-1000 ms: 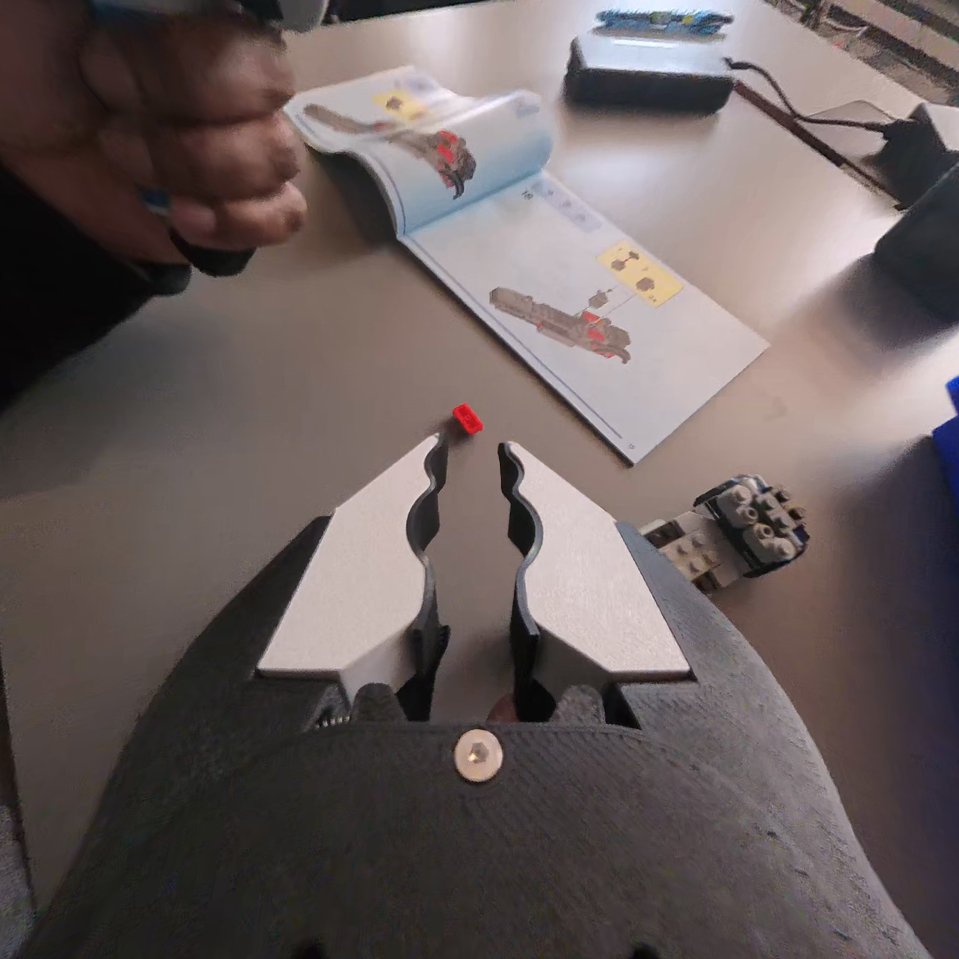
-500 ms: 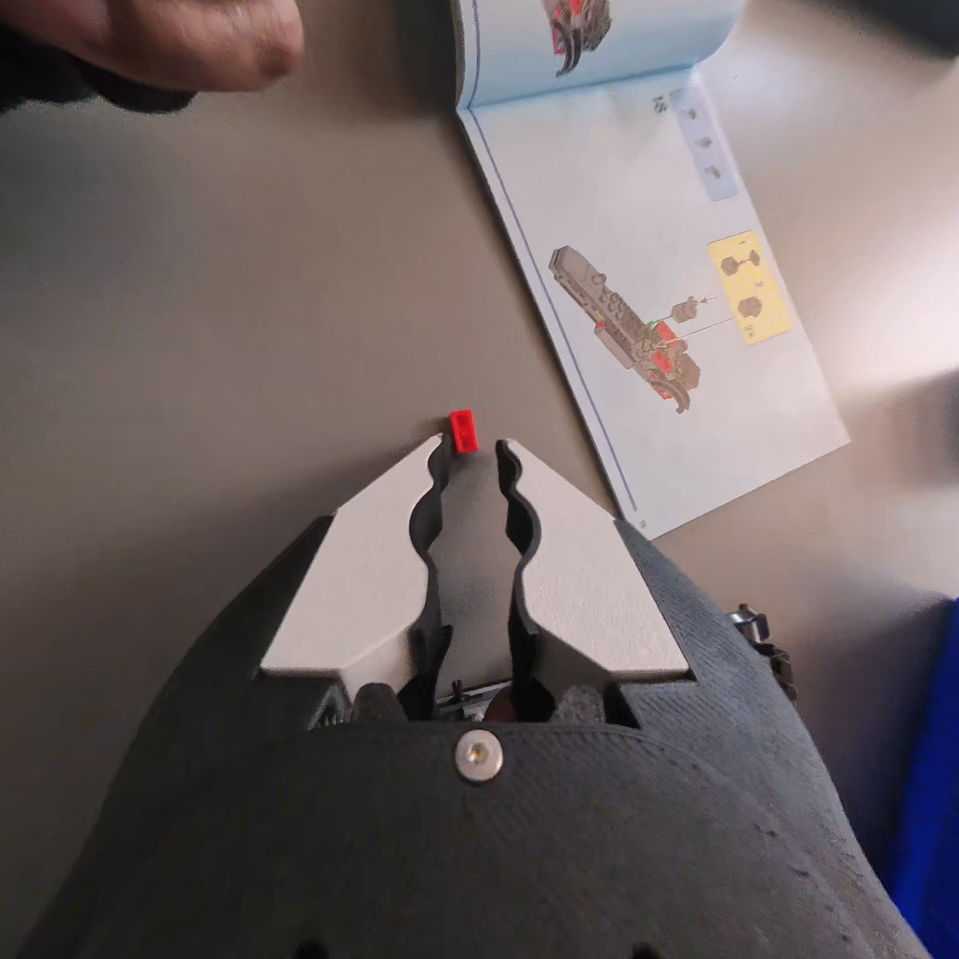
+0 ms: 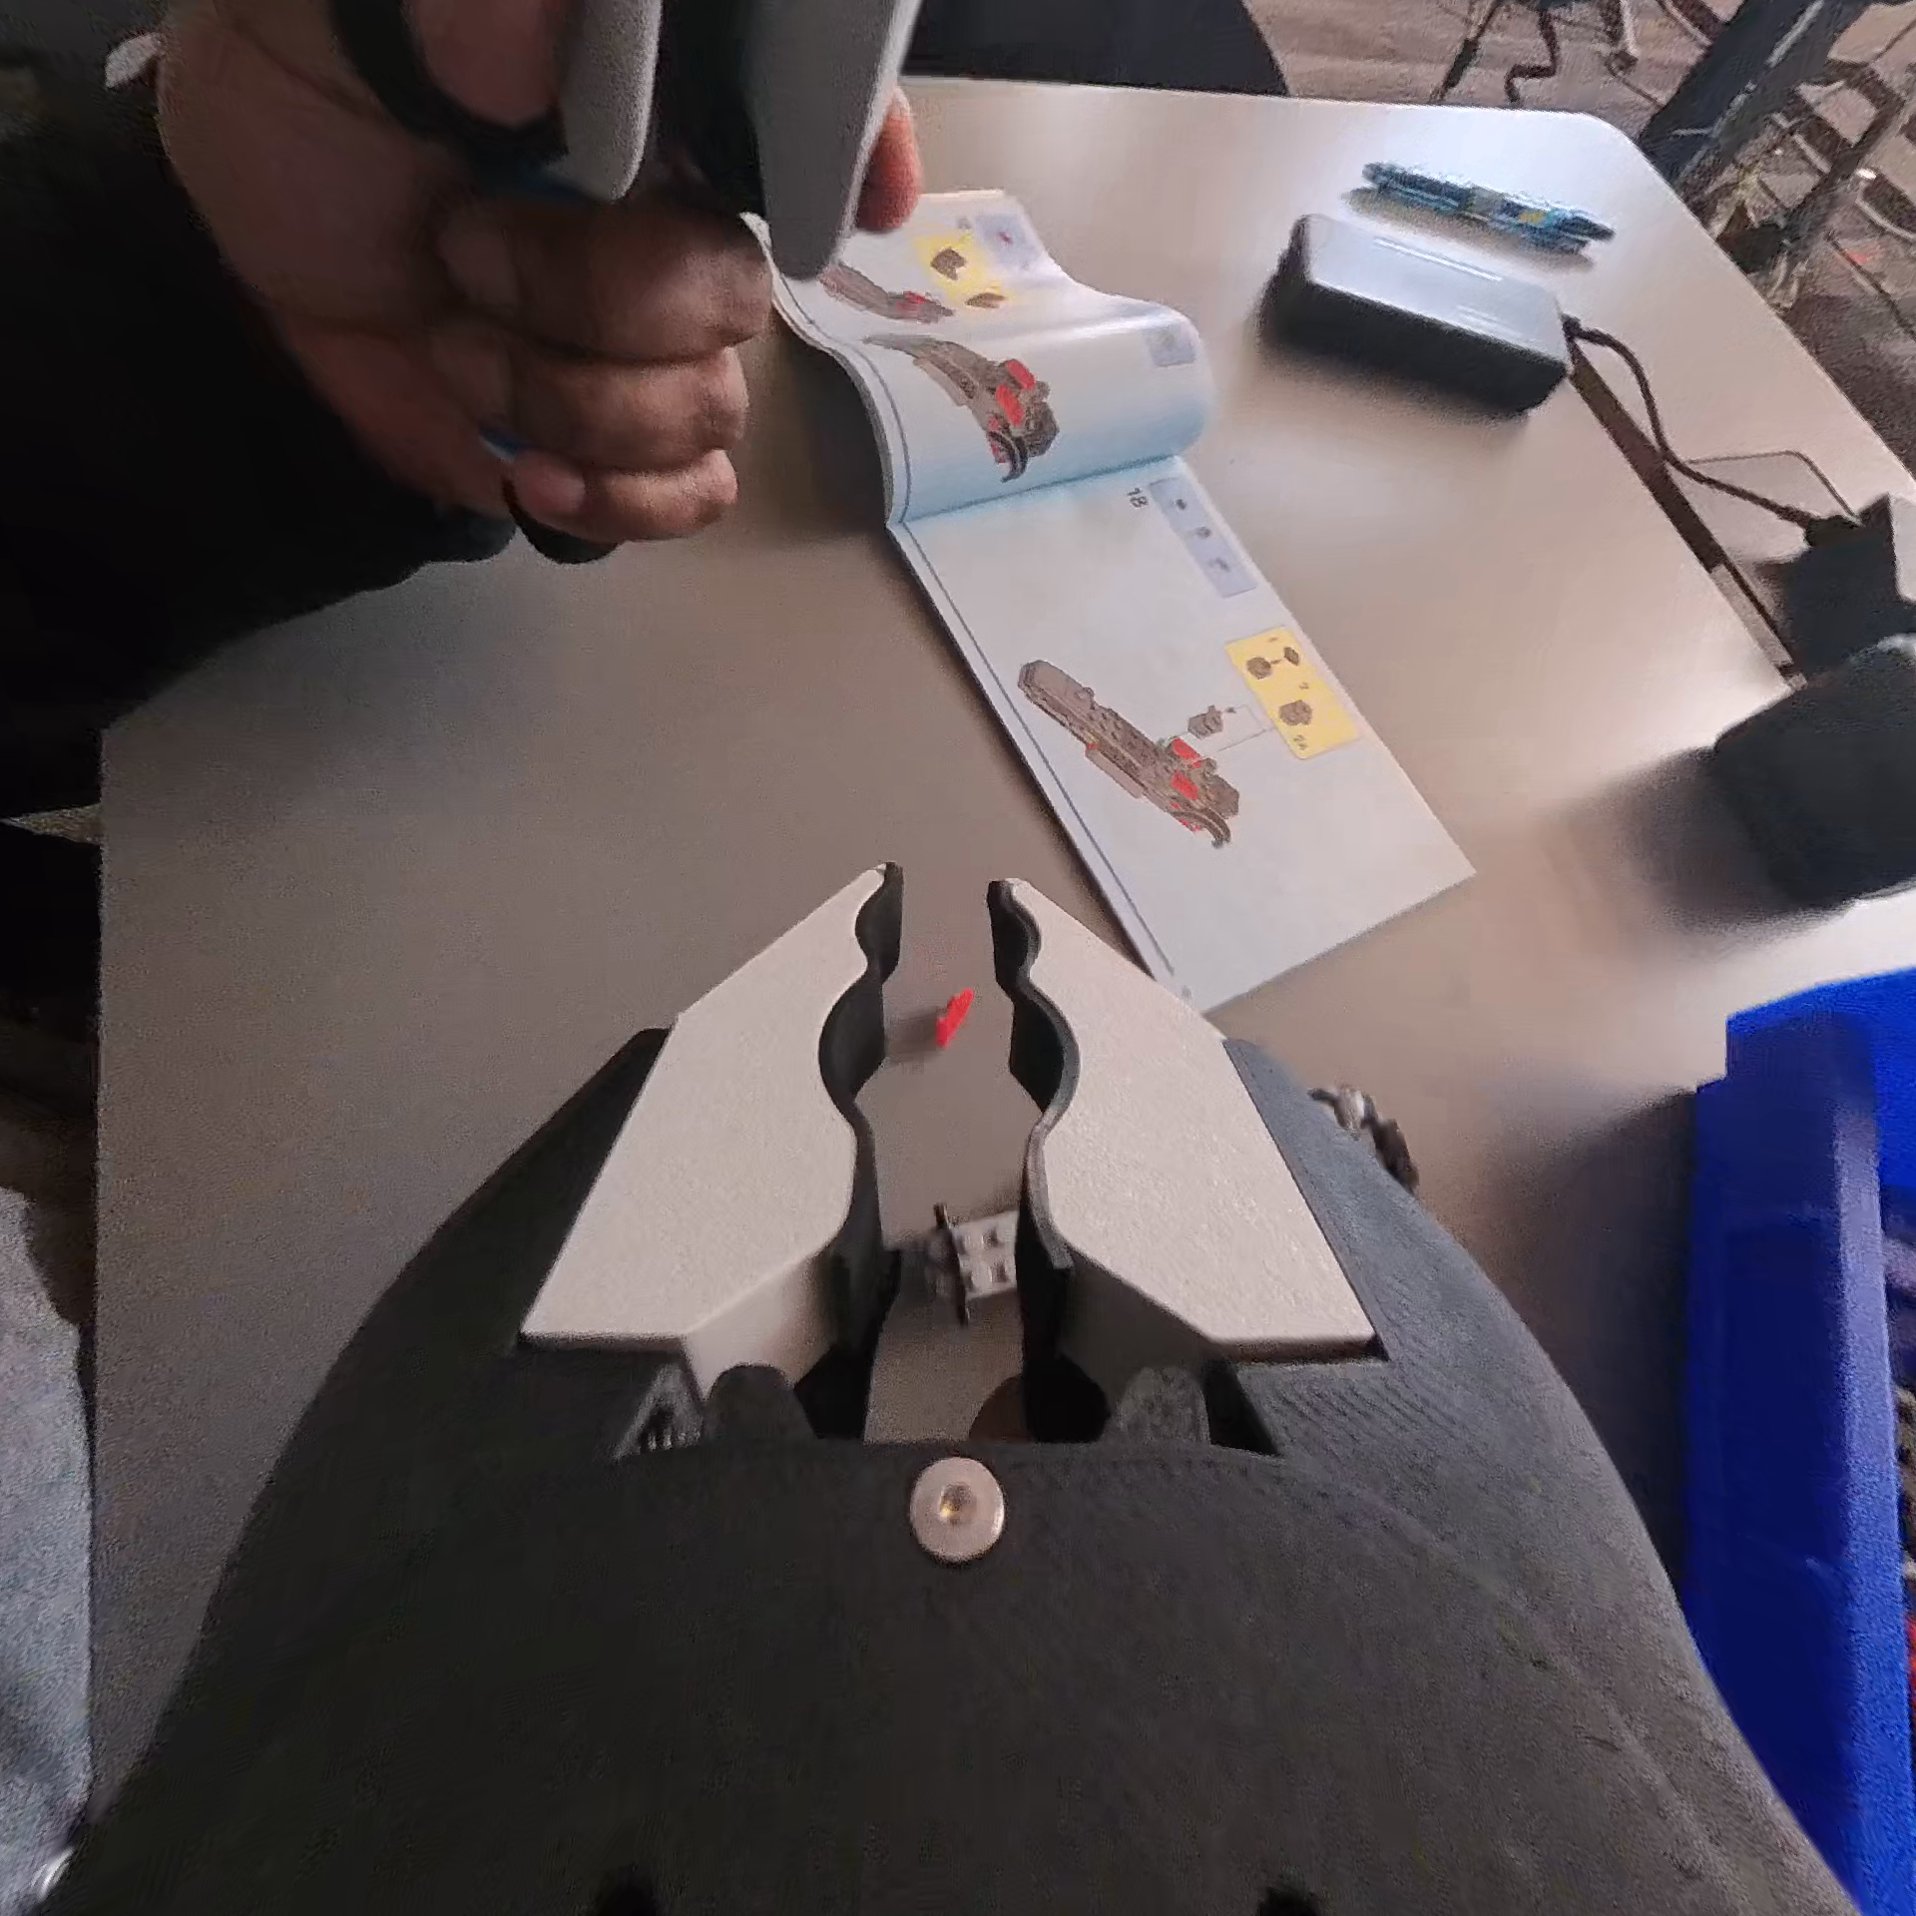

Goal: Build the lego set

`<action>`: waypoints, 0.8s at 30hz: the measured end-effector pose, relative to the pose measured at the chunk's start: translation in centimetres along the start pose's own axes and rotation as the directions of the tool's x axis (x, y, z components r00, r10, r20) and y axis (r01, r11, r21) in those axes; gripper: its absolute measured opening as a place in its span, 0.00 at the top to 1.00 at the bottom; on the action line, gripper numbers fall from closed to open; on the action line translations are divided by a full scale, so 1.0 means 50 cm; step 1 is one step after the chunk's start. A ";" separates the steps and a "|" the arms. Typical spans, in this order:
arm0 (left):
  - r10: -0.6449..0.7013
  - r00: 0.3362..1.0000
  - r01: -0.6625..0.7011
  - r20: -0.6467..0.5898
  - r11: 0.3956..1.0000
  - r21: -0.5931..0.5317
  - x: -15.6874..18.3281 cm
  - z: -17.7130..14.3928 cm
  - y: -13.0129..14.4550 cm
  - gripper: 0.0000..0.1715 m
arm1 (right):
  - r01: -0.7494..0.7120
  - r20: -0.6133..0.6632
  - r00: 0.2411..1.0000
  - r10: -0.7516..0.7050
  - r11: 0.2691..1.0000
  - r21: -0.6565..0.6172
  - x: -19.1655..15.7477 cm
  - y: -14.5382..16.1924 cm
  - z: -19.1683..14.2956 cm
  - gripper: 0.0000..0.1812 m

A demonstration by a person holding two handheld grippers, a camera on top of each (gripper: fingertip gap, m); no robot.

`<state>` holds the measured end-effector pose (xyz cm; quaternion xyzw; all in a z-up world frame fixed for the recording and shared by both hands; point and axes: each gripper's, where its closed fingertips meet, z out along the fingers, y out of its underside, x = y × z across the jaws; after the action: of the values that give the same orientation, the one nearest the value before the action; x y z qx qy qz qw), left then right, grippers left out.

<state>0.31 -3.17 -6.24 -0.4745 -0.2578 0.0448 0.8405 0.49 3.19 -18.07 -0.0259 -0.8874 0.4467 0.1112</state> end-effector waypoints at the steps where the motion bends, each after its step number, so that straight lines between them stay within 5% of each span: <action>1: -0.001 1.000 0.001 0.001 1.000 -0.001 0.000 0.001 0.001 0.91 | -0.016 -0.005 1.000 0.016 1.000 -0.011 0.002 0.011 -0.004 0.90; 11: -0.007 1.000 0.007 0.000 1.000 -0.015 -0.001 0.007 0.010 0.91 | 0.029 -0.011 0.999 -0.032 0.984 -0.176 0.003 0.113 0.005 0.89; 16: -0.018 1.000 0.018 -0.013 1.000 -0.021 0.002 0.009 0.013 0.90 | 0.268 0.100 0.963 -0.252 0.937 -0.223 -0.009 0.130 0.022 0.84; 24: -0.006 1.000 0.006 -0.020 1.000 -0.007 0.004 0.005 0.006 0.90 | 0.449 0.314 0.880 -0.355 0.837 -0.312 -0.005 0.141 0.033 0.85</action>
<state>0.43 -2.75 -6.31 -0.4771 -0.2512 0.0365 0.8414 0.00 6.10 -24.71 0.1967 -0.9482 0.2342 0.0864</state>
